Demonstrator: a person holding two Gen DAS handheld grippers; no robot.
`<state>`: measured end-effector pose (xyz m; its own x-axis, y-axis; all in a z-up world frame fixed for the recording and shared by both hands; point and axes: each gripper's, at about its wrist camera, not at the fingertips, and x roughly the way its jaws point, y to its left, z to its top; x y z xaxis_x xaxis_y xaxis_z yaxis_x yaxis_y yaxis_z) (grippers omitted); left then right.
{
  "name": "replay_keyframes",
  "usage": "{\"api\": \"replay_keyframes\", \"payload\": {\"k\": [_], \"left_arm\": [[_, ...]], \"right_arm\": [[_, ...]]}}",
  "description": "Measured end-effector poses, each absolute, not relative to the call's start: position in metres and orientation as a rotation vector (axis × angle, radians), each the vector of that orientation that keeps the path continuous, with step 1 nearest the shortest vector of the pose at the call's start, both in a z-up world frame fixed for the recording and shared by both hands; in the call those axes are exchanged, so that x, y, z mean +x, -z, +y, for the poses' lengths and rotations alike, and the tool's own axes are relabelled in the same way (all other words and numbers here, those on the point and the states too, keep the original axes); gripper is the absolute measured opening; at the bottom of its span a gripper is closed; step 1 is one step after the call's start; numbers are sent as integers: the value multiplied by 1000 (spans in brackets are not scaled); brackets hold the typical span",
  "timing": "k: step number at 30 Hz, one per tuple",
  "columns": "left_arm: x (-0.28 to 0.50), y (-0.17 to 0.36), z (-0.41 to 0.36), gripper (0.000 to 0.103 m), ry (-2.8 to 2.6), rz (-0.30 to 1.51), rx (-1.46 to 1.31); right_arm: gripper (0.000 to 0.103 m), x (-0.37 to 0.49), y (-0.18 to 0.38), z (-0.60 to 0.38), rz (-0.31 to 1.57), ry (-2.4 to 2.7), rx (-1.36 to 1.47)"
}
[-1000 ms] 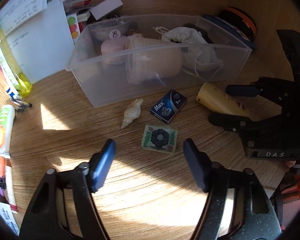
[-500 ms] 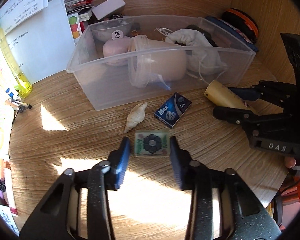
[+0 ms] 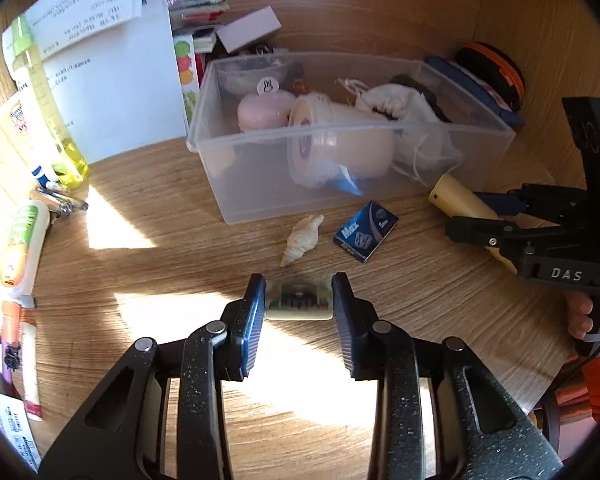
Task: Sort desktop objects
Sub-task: 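Carry the sunscreen tube and green packet over the clear box and release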
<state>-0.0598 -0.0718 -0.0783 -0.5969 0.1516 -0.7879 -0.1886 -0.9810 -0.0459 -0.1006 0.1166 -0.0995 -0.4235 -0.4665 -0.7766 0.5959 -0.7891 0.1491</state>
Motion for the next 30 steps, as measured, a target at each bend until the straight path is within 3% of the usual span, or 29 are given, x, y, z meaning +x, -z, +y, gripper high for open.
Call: {"api": "replay_keyframes", "payload": {"k": [30], "left_arm": [[-91,1,-93,33,-2738,4,-1089]], "right_arm": [[44,-107,15,119,173,2287,935]]}}
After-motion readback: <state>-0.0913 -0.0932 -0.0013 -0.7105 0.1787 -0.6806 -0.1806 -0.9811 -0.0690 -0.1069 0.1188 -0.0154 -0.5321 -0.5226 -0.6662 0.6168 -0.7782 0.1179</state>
